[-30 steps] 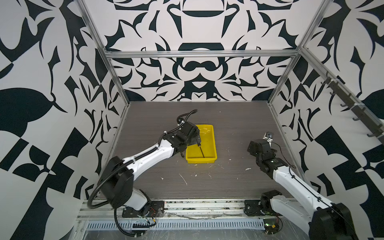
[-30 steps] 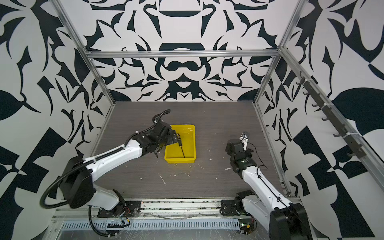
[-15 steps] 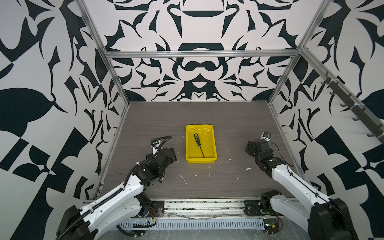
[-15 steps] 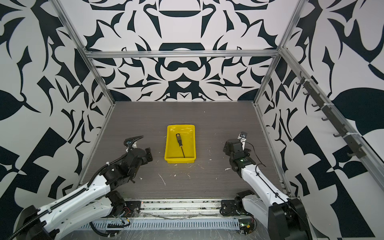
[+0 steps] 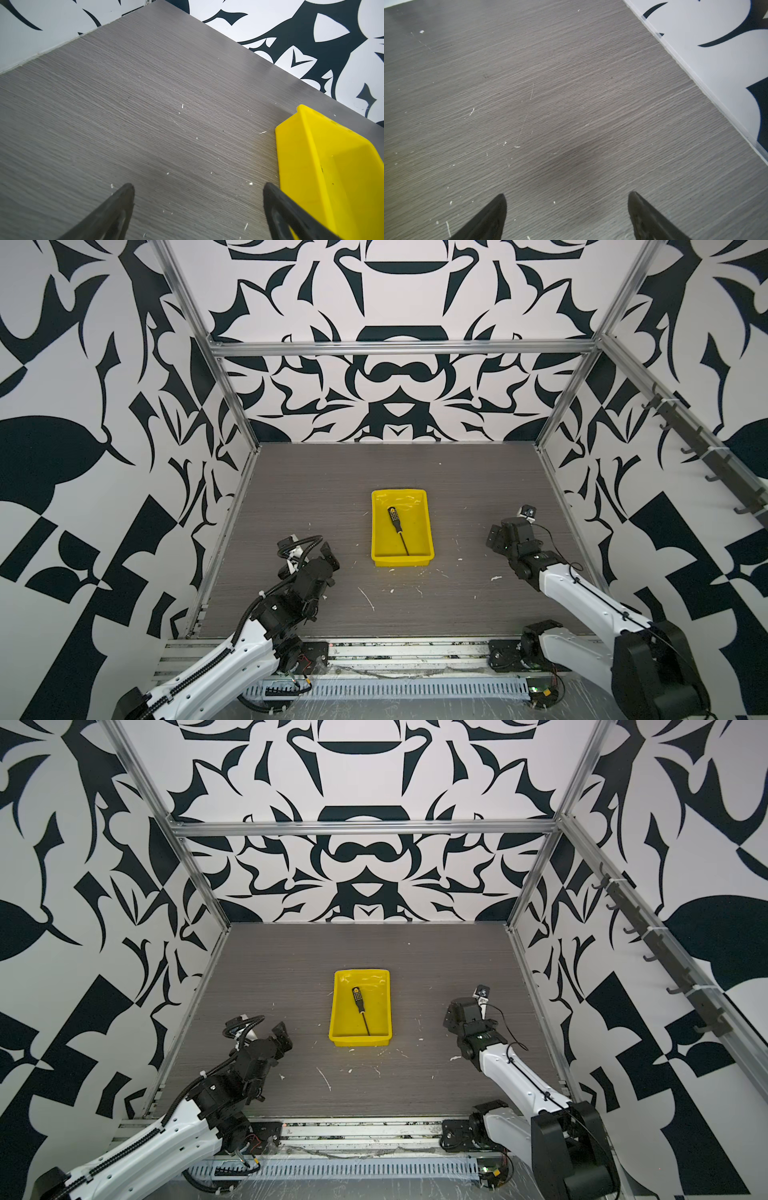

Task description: Put the screwdriver in the bin

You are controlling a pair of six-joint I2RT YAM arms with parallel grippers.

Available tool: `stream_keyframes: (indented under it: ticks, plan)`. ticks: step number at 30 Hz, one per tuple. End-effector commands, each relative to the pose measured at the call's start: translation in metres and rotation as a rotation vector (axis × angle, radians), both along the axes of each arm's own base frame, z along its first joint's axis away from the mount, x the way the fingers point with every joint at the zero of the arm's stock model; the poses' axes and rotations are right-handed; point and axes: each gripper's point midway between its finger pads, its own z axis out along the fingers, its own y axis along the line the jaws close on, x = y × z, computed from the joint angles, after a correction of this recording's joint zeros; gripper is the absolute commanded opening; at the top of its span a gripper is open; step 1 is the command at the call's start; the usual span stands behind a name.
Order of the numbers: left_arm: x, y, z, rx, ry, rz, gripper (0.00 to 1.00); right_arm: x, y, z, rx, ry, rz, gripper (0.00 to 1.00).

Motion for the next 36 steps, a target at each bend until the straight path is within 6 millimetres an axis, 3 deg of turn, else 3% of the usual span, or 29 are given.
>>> stream_keyframes:
  ticks: [1,5,8,19,30,32,33,36]
  plan:
    - [0.001,0.0,0.004,-0.02,0.005,0.021,0.99,0.007,0.007,0.007,0.08,-0.055,-0.015,0.99]
    - [0.0,-0.004,-0.001,-0.008,0.052,0.003,0.99,0.011,0.031,0.004,0.2,-0.1,0.076,0.99]
    - [-0.001,-0.002,0.0,0.008,0.069,0.009,0.99,0.012,0.03,0.009,0.211,-0.112,0.06,0.99]
    - [-0.003,0.0,-0.003,0.002,0.076,0.023,0.99,0.048,-0.017,0.08,-0.079,-0.335,-0.11,0.96]
    - [-0.004,0.003,-0.003,-0.01,0.068,0.033,0.99,0.061,-0.067,0.073,-0.371,-0.319,-0.433,0.89]
    - [-0.004,0.003,-0.003,-0.012,0.067,0.033,0.99,0.075,-0.061,0.073,-0.438,-0.292,-0.33,0.9]
    - [-0.004,0.003,-0.003,-0.012,0.066,0.034,0.99,0.083,-0.055,0.074,-0.473,-0.285,-0.253,0.95]
    - [-0.004,0.003,-0.004,-0.01,0.066,0.036,0.99,0.103,-0.027,0.065,-0.564,-0.238,0.034,0.99]
